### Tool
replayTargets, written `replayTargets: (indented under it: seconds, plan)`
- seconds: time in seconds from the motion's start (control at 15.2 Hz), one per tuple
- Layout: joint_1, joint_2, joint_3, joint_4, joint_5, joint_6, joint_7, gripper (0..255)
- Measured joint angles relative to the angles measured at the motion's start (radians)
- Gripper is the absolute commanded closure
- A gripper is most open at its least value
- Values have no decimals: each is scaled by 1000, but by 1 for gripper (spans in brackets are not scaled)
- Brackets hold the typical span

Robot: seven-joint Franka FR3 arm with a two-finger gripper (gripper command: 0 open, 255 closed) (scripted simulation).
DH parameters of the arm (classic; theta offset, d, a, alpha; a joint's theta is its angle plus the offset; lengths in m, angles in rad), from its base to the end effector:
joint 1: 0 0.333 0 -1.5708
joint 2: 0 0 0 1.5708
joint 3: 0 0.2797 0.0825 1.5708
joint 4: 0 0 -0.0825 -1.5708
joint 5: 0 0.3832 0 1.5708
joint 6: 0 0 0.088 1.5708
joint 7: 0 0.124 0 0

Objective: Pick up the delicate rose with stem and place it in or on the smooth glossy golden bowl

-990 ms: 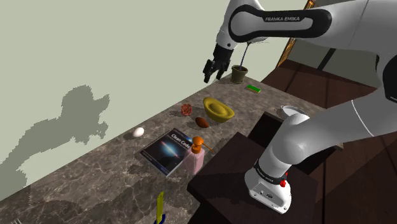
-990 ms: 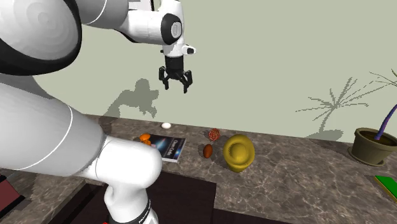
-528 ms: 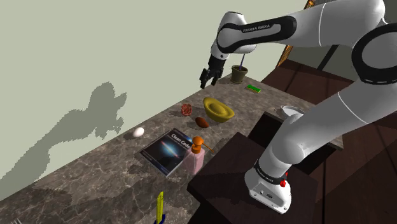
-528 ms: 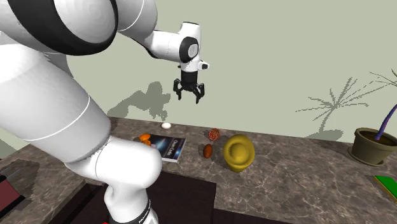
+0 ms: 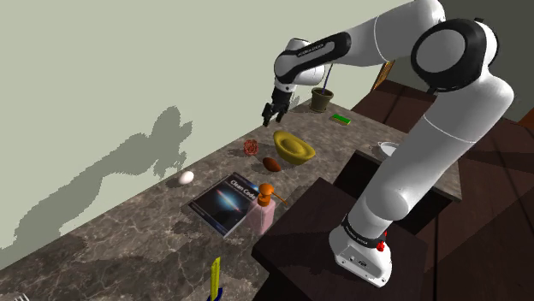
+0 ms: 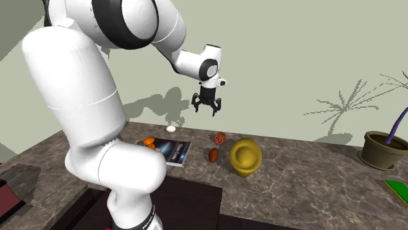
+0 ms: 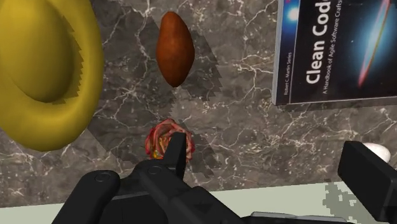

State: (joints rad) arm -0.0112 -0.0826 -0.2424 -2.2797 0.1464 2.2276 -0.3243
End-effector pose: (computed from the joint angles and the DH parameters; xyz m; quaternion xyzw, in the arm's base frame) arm 0.4954 -0.1214 0.3388 -0.9975 0.0083 -0.0325 0.0617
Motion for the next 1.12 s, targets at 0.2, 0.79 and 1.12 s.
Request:
replayTargets:
  seconds: [0.2, 0.79, 1.12]
  plan:
    - [-8, 115, -16, 55, 53, 37, -76, 0]
    - [-91, 484, -1, 308, 211, 75, -283, 0]
    - [-147, 693, 31, 494, 260, 63, -346, 0]
